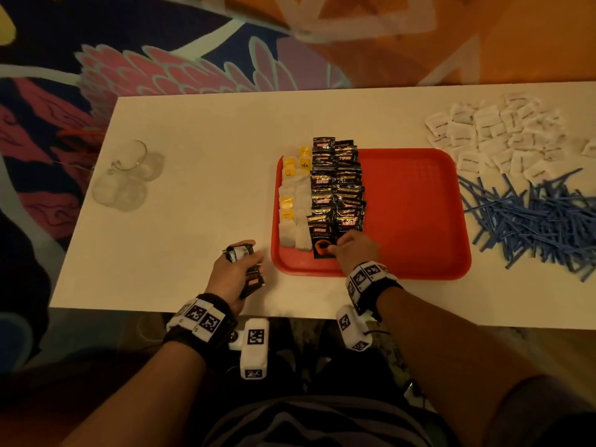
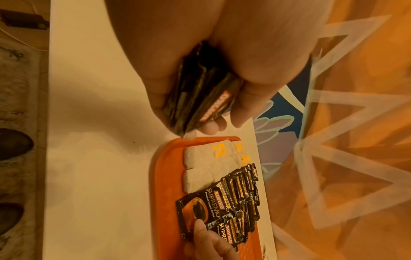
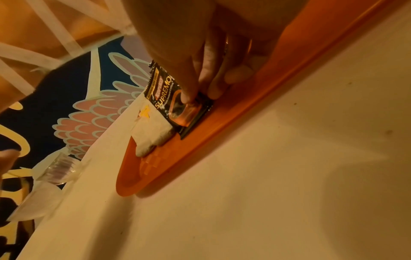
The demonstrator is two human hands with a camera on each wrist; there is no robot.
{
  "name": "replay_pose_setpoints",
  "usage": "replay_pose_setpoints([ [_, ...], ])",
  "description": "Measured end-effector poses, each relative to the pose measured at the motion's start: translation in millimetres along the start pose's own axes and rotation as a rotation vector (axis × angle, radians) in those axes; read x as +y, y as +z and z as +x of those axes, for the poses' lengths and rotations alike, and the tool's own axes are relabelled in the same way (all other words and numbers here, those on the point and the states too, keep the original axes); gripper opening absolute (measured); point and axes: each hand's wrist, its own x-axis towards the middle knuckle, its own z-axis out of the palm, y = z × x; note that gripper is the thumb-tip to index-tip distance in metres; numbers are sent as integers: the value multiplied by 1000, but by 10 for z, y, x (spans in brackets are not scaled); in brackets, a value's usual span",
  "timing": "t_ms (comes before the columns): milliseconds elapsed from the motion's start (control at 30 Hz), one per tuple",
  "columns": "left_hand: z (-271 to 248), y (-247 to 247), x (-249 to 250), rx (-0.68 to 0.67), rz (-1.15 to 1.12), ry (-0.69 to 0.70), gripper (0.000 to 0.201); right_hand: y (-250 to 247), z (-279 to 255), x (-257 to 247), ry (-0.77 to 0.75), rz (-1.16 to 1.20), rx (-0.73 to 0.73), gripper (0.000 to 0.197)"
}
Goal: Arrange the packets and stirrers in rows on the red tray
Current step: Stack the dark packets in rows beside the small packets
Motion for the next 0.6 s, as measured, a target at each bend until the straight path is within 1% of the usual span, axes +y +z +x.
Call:
replay_pose_setpoints([
  [133, 12, 8, -8, -17, -7, -10, 21, 16, -1, 31, 0, -10, 4, 21],
  [300, -30, 94, 11, -79, -87, -55, 2, -24, -31, 48, -6, -10, 15, 23],
  [433, -50, 156, 74, -139, -173, -147, 13, -159, -97, 45, -29, -44, 28, 20],
  [533, -49, 252, 126, -173, -86, -145, 21, -278, -151, 2, -66, -26, 0, 15],
  [600, -66, 346, 158, -201, -9, -122, 22, -360, -211, -74, -128, -1, -38, 18],
])
